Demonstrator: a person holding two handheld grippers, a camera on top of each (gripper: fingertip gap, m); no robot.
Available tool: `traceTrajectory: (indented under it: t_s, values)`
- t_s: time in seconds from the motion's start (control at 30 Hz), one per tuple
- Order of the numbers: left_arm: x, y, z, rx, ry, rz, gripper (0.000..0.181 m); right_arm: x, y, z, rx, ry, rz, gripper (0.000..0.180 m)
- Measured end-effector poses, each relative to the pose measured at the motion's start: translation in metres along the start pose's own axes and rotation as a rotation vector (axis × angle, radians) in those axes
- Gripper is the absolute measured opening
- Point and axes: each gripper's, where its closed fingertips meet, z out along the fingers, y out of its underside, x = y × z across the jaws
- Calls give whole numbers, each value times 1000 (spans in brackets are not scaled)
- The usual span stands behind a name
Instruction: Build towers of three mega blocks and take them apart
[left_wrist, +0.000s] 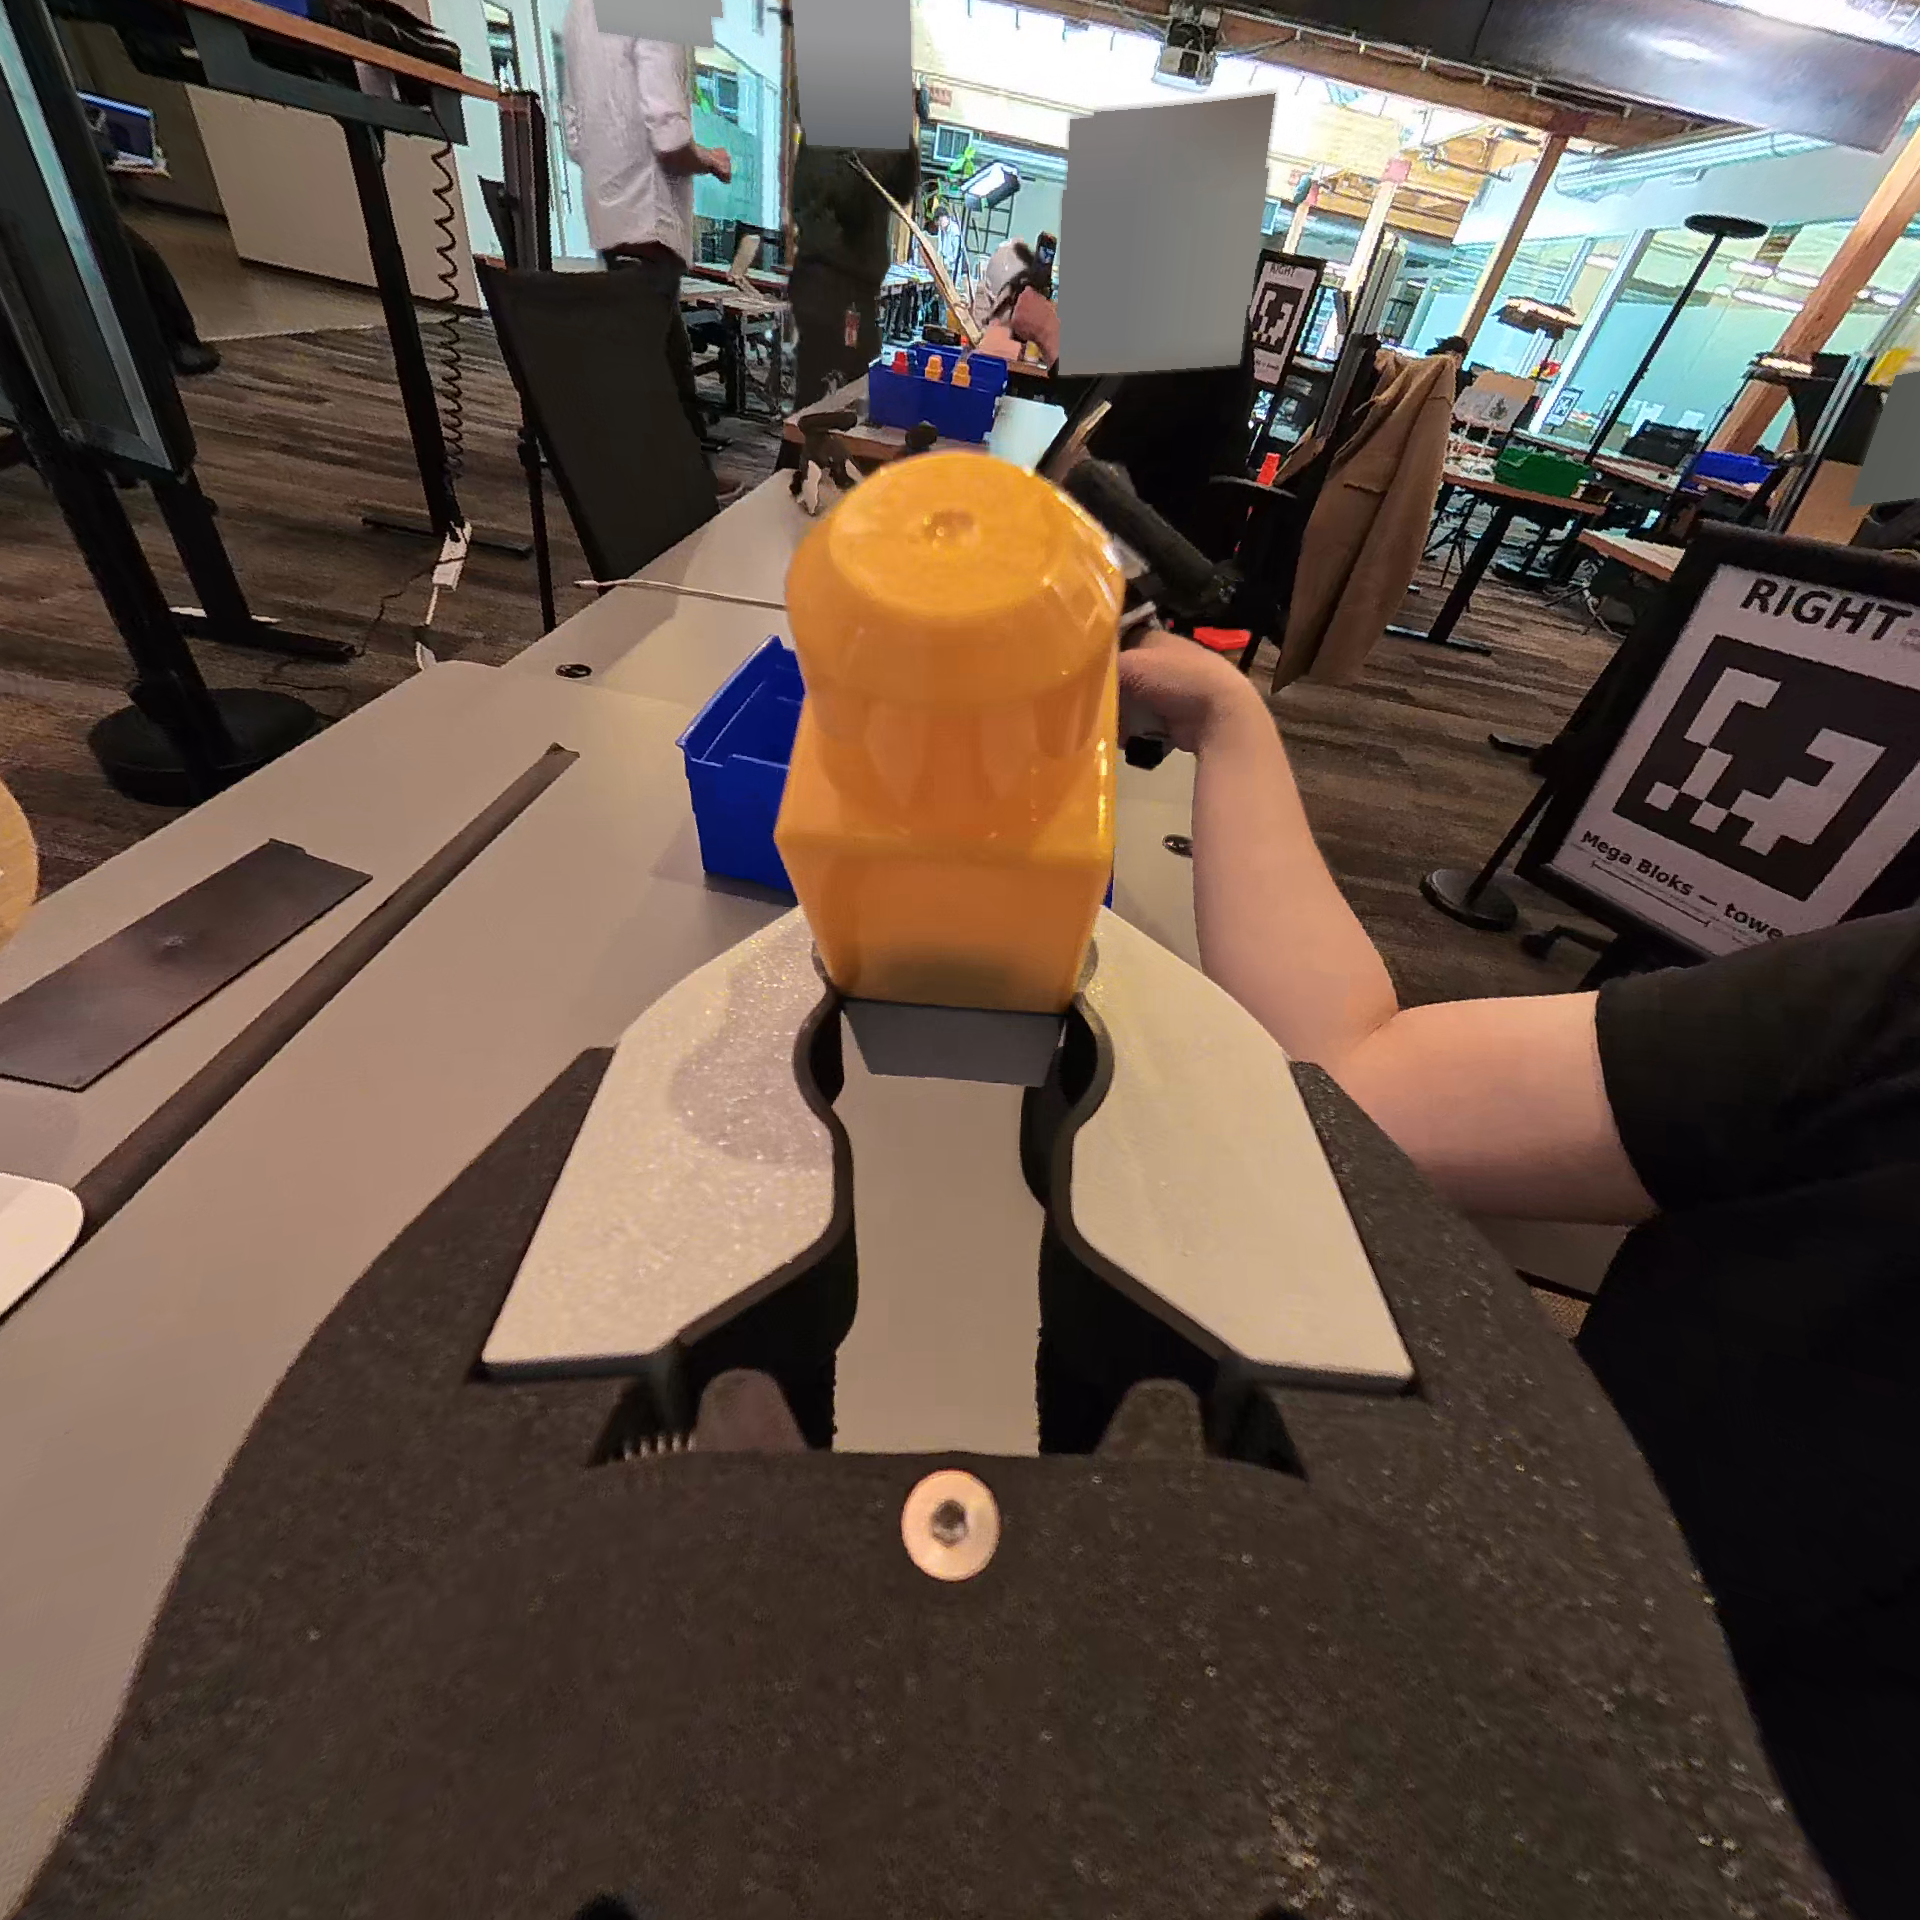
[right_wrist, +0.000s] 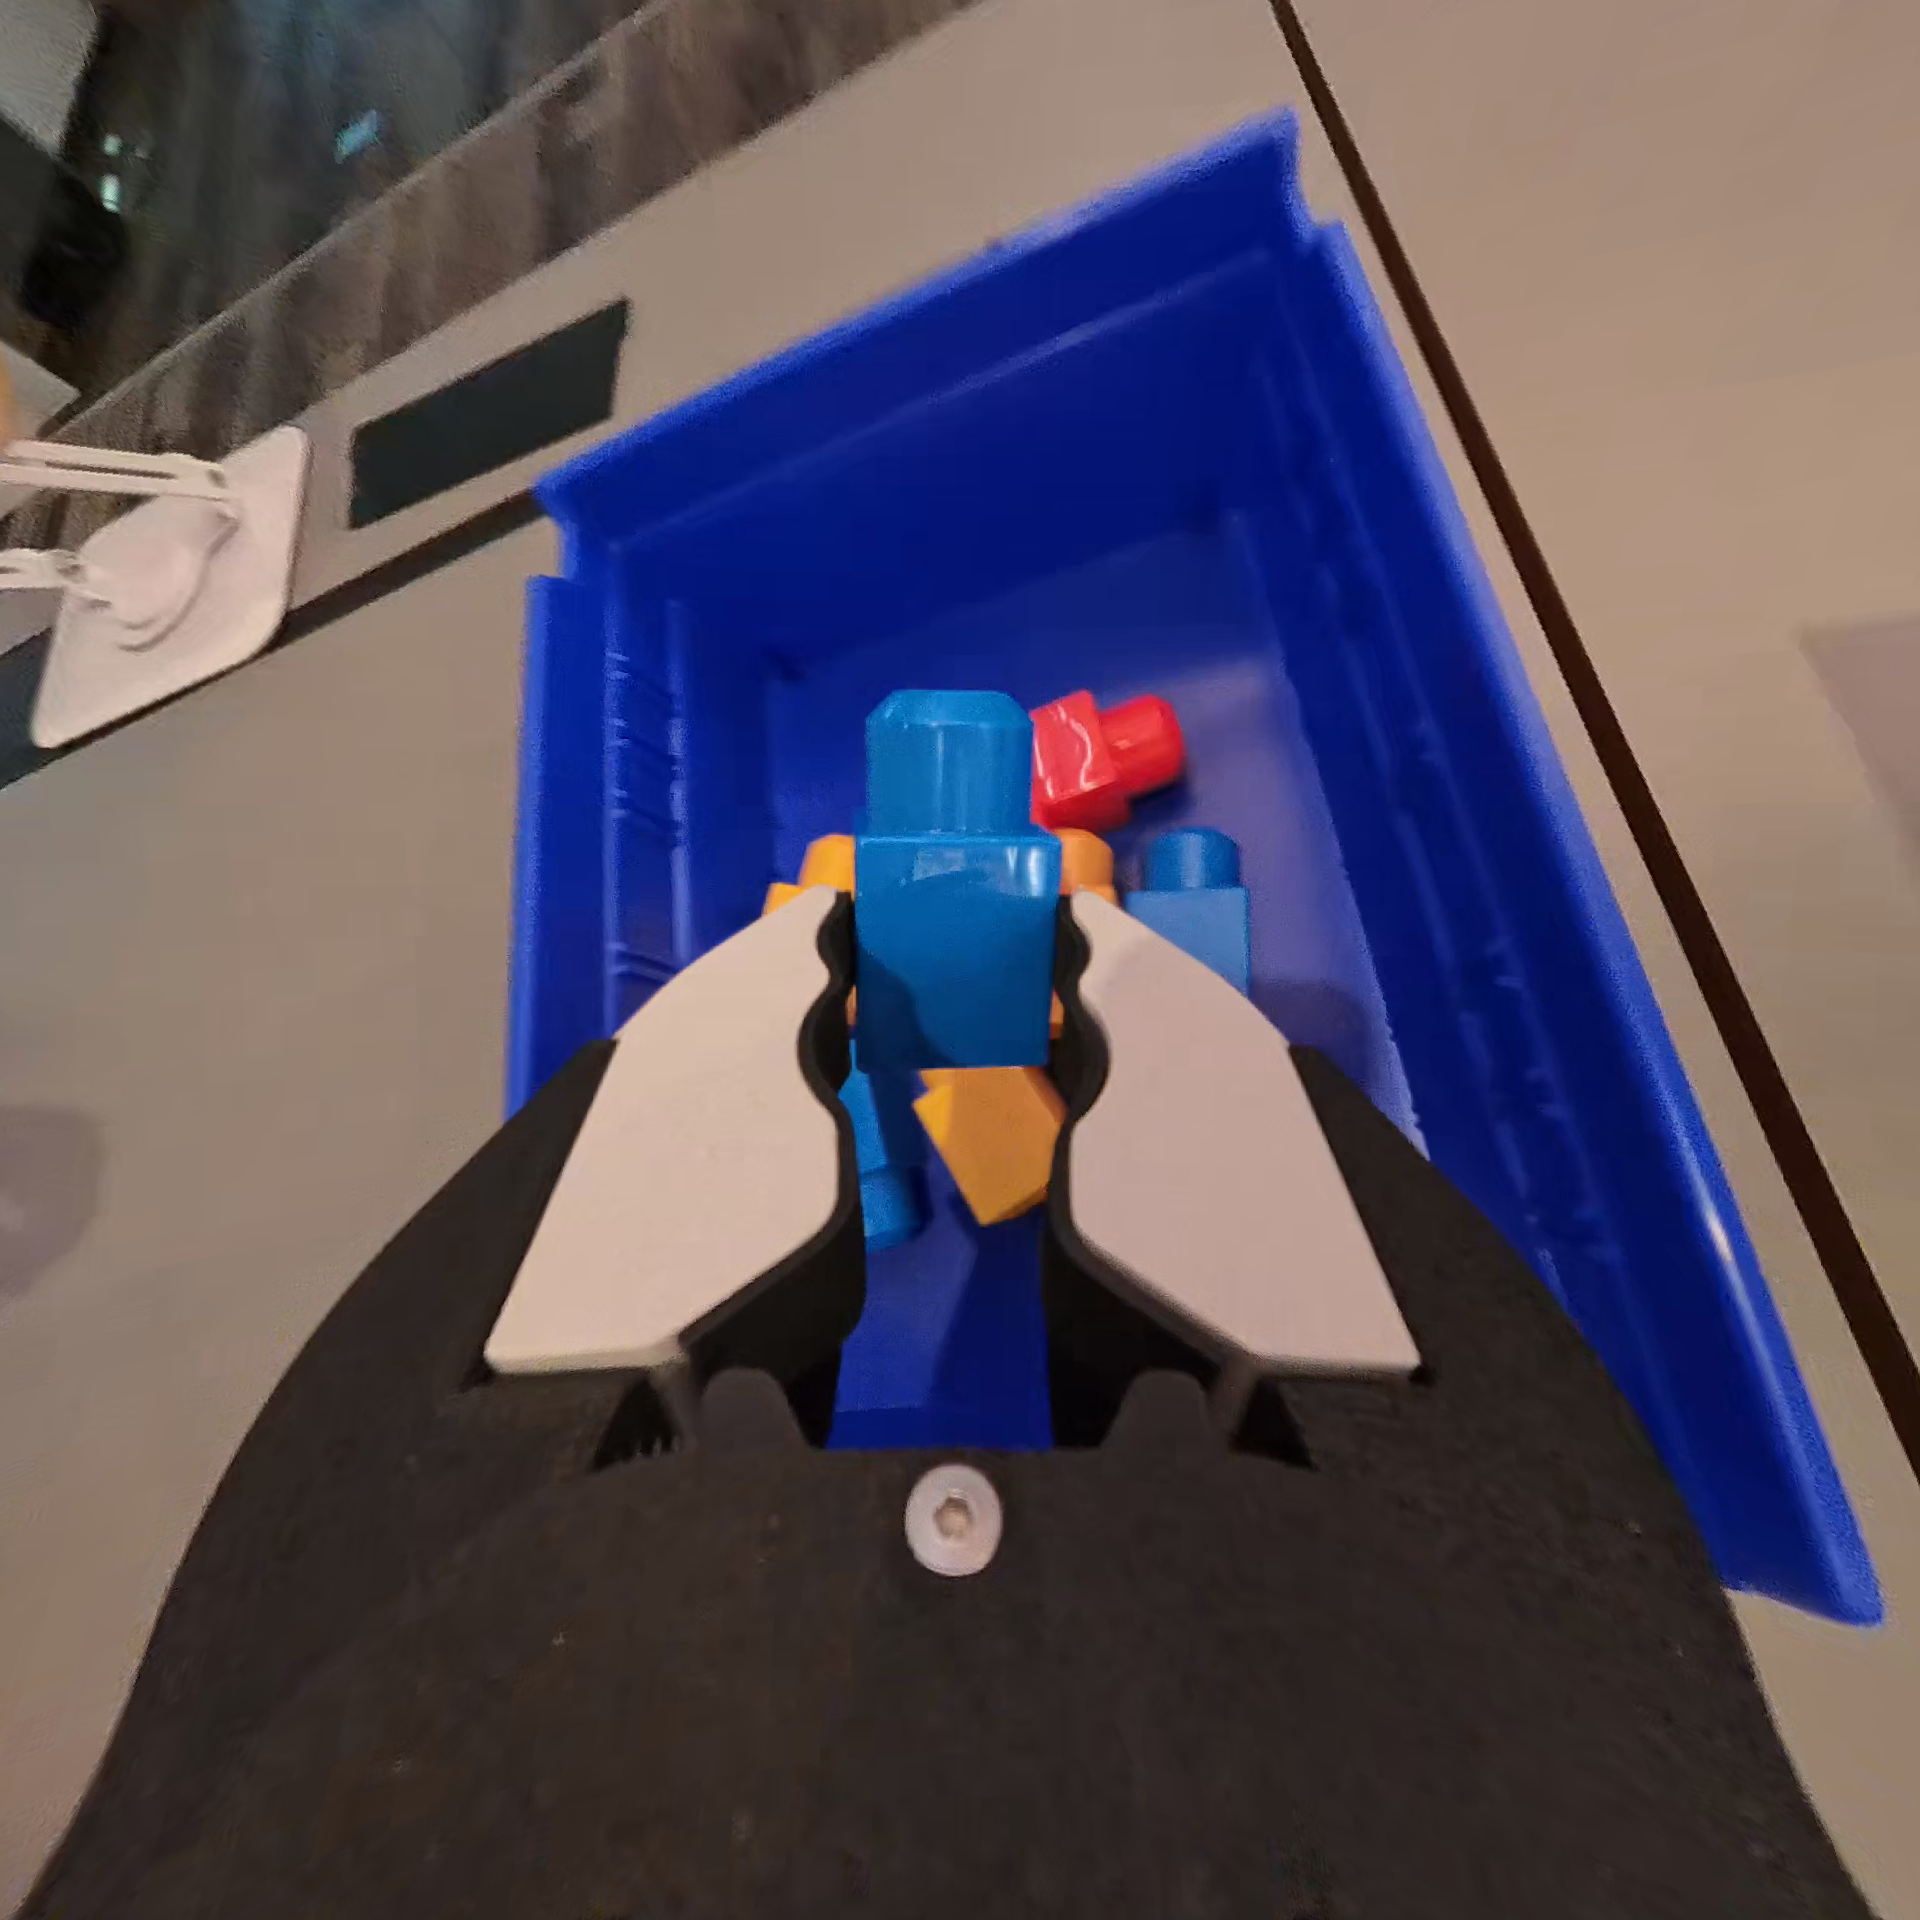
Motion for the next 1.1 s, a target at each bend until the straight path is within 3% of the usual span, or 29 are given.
traceTrajectory:
  t_s: [0.3,0.5,0.63,0.77,0.93,1.03,1.1]
  values:
    - [0,5,4,-20,16,-9,38,35,14,30,-19,-26,278,38]
    - [1,9,8,-42,25,-8,38,8,-32,-6,189,-109,240,43]
    - [-1,18,13,-89,14,-11,38,-84,-76,-46,342,-285,-61,43]
    - [-5,28,18,-134,3,-25,38,-230,-79,-77,391,-687,-409,46]
    - [-10,36,21,-174,-17,-13,38,-383,-27,-108,387,-1108,-802,48]
    - [-10,37,22,-181,-16,-16,38,-437,12,-98,271,-1204,-912,55]
    - [-10,38,22,-186,-20,-12,38,-455,33,-81,186,-1180,-971,60]
